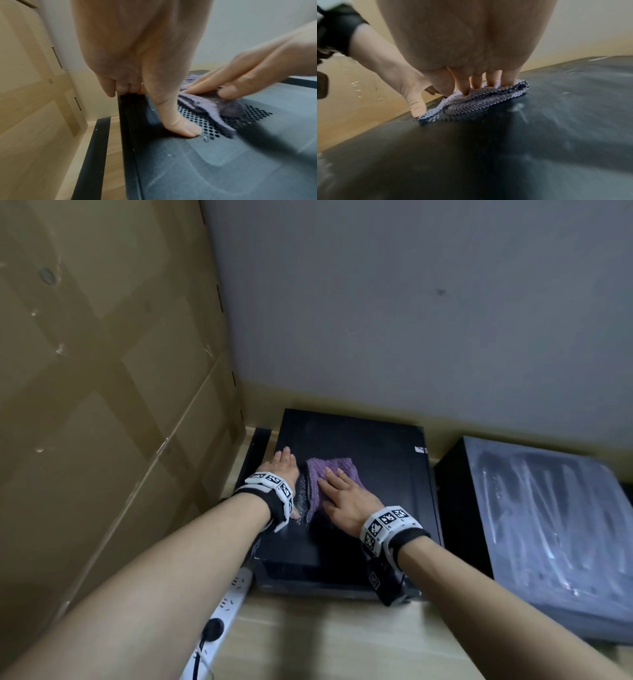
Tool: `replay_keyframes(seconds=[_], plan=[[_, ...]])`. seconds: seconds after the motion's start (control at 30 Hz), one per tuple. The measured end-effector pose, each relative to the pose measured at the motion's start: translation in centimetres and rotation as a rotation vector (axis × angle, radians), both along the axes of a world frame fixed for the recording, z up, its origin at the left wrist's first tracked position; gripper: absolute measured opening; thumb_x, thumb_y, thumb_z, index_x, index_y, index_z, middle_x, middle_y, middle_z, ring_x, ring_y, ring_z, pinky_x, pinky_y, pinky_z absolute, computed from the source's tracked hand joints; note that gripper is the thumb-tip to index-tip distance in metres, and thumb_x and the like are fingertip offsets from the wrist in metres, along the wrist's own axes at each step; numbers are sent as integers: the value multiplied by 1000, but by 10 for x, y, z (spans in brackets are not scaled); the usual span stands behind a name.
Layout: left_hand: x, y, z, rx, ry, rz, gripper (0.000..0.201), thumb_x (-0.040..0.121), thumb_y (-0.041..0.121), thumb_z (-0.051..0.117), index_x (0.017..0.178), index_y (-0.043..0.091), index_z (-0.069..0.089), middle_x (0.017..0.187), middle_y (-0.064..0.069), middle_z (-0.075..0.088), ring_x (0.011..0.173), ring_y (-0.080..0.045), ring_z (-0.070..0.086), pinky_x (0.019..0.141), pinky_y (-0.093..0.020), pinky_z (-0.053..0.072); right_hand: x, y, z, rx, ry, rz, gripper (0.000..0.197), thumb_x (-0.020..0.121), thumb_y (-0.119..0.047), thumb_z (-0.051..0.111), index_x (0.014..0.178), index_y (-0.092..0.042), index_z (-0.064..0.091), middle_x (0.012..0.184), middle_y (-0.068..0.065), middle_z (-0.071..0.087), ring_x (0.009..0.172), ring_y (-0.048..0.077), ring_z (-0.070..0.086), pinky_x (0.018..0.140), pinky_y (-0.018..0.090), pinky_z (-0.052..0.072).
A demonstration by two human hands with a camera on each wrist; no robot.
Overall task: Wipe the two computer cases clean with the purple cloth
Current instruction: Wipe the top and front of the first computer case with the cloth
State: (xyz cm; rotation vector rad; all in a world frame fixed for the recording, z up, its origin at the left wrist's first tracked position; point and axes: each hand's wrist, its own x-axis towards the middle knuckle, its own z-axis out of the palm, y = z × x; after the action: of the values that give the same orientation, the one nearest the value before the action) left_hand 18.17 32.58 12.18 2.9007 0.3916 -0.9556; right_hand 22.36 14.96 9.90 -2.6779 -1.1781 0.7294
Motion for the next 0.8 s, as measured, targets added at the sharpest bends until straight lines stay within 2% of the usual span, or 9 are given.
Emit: replay_keyframes(seconds=[0.1,0.2,0.37,0.57,0.67,0.8], plan=[[-1,0,3,-21,19,33,139,64,47,85,151,1,-14,159,-15,-21,149,-28,-11,122,-42,12,-19,-26,0,-1,17,-33,59,102,-41,32,157,-26,15,165,-6,-1,152,14,-3,124,37,9],[-1,1,3,-48,38,63,138,67,45,85,151,3,-16,158,-12,-25,148,-27,-15,122,-43,10,-33,-43,0,-7,13,-38,60,102,-44,32,157,-26,15,165,-6,0,152,14,-2,123,35,9],[-2,6,-2,-71,13,68,138,66,45,85,151,4,-15,159,-11,-24,148,-26,-14,120,-43,10,-33,-38,2,-50,28,-50,60,103,-48,26,157,-26,14,165,-6,-2,152,14,-4,123,37,10],[0,15,-11,-139,-12,79,138,64,43,86,152,7,-15,158,-8,-27,147,-23,-19,122,-43,11,-4,-16,-2,-78,34,-35,61,104,-47,25,158,-26,7,165,-6,-9,152,16,-9,122,37,5],[-3,21,-17,-185,-39,84,138,65,41,87,152,9,-15,158,-5,-28,146,-19,-22,122,-42,11,23,8,-3,-87,21,-48,62,104,-46,24,158,-24,4,165,-2,-11,151,19,-12,121,34,-1],[-6,23,-22,-234,-64,83,136,65,38,87,152,9,-14,158,-5,-29,146,-19,-22,122,-40,11,62,40,-4,-106,20,-45,60,105,-41,24,158,-21,5,165,1,-10,151,21,-12,122,37,-2]])
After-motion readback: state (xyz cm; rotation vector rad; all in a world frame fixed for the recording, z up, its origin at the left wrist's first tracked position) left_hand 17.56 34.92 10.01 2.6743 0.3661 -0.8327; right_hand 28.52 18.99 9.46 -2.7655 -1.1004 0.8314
